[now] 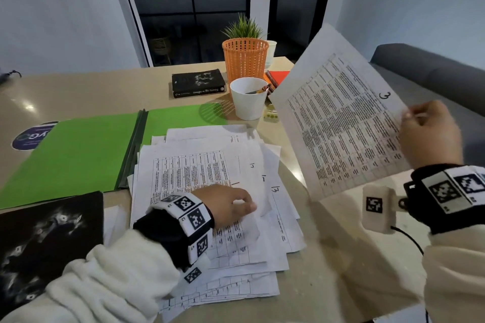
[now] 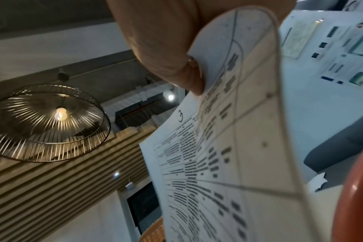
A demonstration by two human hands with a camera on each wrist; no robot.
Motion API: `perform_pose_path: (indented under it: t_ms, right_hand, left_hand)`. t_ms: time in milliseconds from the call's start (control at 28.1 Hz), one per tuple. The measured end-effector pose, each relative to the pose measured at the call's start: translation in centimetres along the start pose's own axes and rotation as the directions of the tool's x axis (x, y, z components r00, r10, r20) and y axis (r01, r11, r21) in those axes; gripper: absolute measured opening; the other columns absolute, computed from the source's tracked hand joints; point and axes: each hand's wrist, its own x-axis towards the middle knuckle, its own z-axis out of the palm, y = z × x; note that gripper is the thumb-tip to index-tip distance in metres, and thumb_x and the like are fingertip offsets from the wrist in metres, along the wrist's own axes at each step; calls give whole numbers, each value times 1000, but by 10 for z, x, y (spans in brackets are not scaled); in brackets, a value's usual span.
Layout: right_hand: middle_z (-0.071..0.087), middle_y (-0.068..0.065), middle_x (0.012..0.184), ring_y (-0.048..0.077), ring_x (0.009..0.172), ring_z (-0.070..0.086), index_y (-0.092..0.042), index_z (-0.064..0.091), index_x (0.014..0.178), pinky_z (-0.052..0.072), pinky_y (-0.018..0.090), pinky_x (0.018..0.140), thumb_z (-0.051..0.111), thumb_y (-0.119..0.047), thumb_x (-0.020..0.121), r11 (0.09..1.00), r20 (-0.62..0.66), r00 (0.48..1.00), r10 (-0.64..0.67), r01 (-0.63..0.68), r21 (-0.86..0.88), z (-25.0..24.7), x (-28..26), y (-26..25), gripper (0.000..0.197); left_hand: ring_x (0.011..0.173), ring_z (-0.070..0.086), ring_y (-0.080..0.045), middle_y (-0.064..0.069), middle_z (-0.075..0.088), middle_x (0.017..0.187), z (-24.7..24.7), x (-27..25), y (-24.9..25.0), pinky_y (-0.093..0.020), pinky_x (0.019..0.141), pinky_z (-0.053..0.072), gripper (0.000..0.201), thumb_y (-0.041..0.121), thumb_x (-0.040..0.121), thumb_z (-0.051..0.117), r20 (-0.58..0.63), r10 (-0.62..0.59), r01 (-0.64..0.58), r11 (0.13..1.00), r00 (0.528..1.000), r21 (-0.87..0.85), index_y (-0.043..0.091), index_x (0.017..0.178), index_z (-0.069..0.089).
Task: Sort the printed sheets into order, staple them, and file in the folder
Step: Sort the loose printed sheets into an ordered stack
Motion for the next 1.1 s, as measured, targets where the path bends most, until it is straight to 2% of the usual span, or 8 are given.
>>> perform_pose_path:
  t_ms: [178, 392, 463, 570, 677, 748, 926, 1104]
  right_hand:
    - [63, 8, 103, 30, 100, 58, -14, 57, 106, 45, 42, 86, 46, -24, 94, 1000, 53, 999, 12, -13, 15, -2, -6, 3, 18]
    - [66, 3, 93, 21, 81, 61, -19, 58, 103, 50, 33, 72, 48, -24, 91, 978, 55, 994, 93, -102, 184, -5, -6, 1, 17]
    - [63, -1, 83, 15, 70, 59, -20, 57, 101, 46, 27, 64, 47, -22, 91, 971, 100, 988, 117, -135, 197, -1, -10, 2, 14]
    - [65, -3, 84, 13, 71, 61, -18, 59, 102, 48, 27, 62, 48, -21, 90, 963, 149, 978, 148, -177, 203, 7, -15, 6, 16]
    - [67, 2, 90, 14, 70, 61, -16, 60, 104, 45, 24, 56, 48, -21, 89, 961, 183, 965, 190, -221, 168, 18, -18, 13, 20]
    - [67, 5, 92, 19, 73, 63, -16, 61, 103, 48, 27, 59, 48, -20, 87, 956, 204, 956, 213, -247, 161, 24, -21, 17, 21]
    - [59, -1, 77, 14, 63, 56, -17, 56, 100, 42, 25, 53, 46, -16, 90, 940, 248, 940, 234, -284, 190, 30, -28, 22, 14]
    - [57, 0, 75, 16, 61, 55, -17, 55, 92, 41, 25, 51, 46, -11, 90, 918, 255, 930, 264, -323, 231, 35, -31, 21, 10]
  left_hand:
    - [106, 55, -18, 6, 53, 124, 2, 6, 4, -28, 81, 41, 49, 59, 84, 52, 77, -10, 4, 997, 997, 80, 44, 128, 39]
    - [93, 54, -17, 5, 52, 104, 10, 8, 5, -32, 81, 46, 33, 57, 86, 49, 36, 3, -6, 996, 999, 93, 31, 105, 47]
    - [92, 55, -18, 5, 52, 104, 9, 8, 6, -32, 79, 46, 35, 58, 85, 50, 42, 15, -19, 994, 999, 105, 33, 109, 45]
    - [92, 55, -17, 7, 50, 102, 9, 5, 9, -31, 76, 44, 41, 62, 81, 53, 68, 42, -51, 991, 997, 126, 41, 114, 42]
    - [89, 53, -17, 7, 50, 98, 11, 4, 12, -32, 76, 44, 40, 63, 78, 56, 88, 50, -62, 989, 995, 132, 38, 107, 45]
    - [88, 54, -17, 5, 53, 98, 12, 4, 13, -32, 76, 45, 39, 63, 78, 57, 99, 55, -66, 991, 994, 116, 35, 104, 46]
    - [90, 54, -15, 8, 54, 97, 10, 2, 17, -32, 76, 44, 41, 66, 78, 55, 167, 62, -77, 993, 984, 87, 41, 109, 47]
    - [88, 53, -18, 0, 56, 101, 10, 4, 18, -29, 69, 38, 39, 61, 84, 51, 172, 87, -113, 983, 981, 146, 26, 101, 51]
